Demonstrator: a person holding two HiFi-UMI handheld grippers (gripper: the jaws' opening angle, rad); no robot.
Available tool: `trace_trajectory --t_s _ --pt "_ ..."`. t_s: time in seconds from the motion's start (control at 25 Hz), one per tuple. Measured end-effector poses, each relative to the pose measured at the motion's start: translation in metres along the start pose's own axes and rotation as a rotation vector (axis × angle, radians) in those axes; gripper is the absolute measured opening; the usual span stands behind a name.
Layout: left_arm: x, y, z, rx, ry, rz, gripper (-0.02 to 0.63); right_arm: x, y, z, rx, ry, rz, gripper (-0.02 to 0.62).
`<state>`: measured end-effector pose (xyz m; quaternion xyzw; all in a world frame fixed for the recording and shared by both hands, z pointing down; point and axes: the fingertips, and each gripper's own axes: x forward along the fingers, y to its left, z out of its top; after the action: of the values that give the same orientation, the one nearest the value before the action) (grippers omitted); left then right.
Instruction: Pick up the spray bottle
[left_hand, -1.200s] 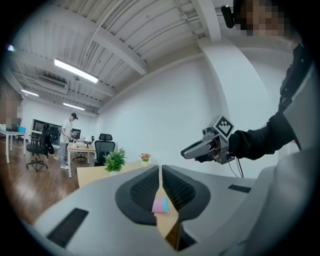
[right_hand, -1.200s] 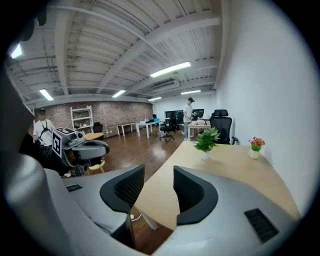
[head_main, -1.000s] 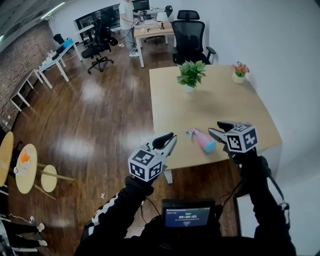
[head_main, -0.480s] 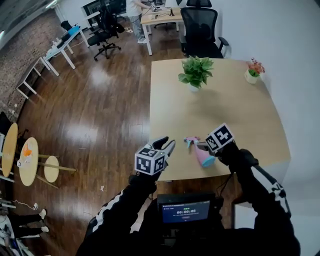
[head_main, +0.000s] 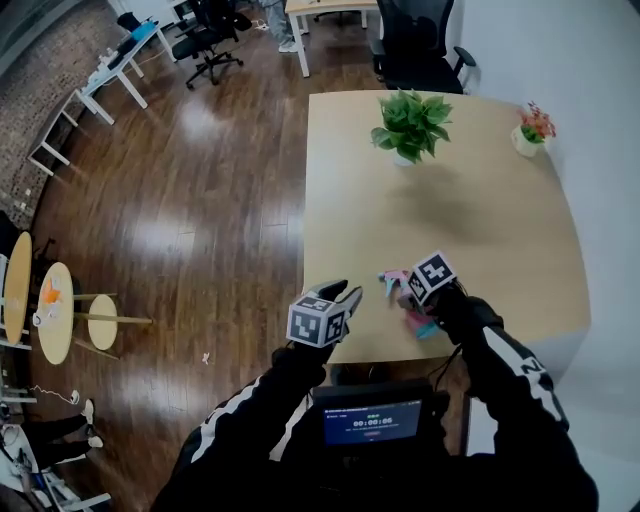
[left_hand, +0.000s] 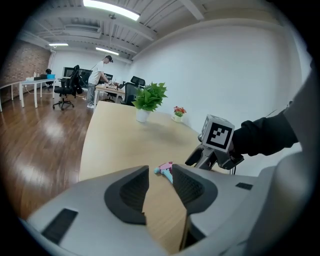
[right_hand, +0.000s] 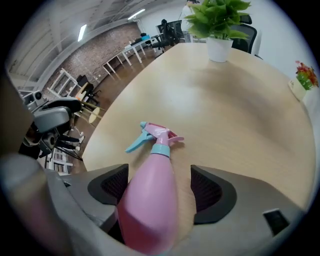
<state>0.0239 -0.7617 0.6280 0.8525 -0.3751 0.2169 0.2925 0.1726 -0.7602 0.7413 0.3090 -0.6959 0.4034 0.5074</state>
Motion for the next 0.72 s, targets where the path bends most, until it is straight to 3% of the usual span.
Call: trace_trajectory --t_s 0.4,0.56,0.6,0.72 --pt "0.02 0.009 -0.007 -0.012 0.017 -0.073 0.164 0.028 0.008 0.006 0.058 0.04 0.059 0.379" --pt "0.019 0.008 -0.008 0.073 0.033 -0.065 0.164 0.033 0.009 0.006 0.036 0.034 0.04 0.366" --pt "0.018 0.007 -0.008 0.071 0.028 -0.07 0.164 0.033 0.009 0.007 0.038 0.027 0.034 0.336" --pt "0.015 0.005 -0.005 0.04 0.008 -0.09 0.164 0.031 0.009 0.009 0.045 0.003 0.019 0.331"
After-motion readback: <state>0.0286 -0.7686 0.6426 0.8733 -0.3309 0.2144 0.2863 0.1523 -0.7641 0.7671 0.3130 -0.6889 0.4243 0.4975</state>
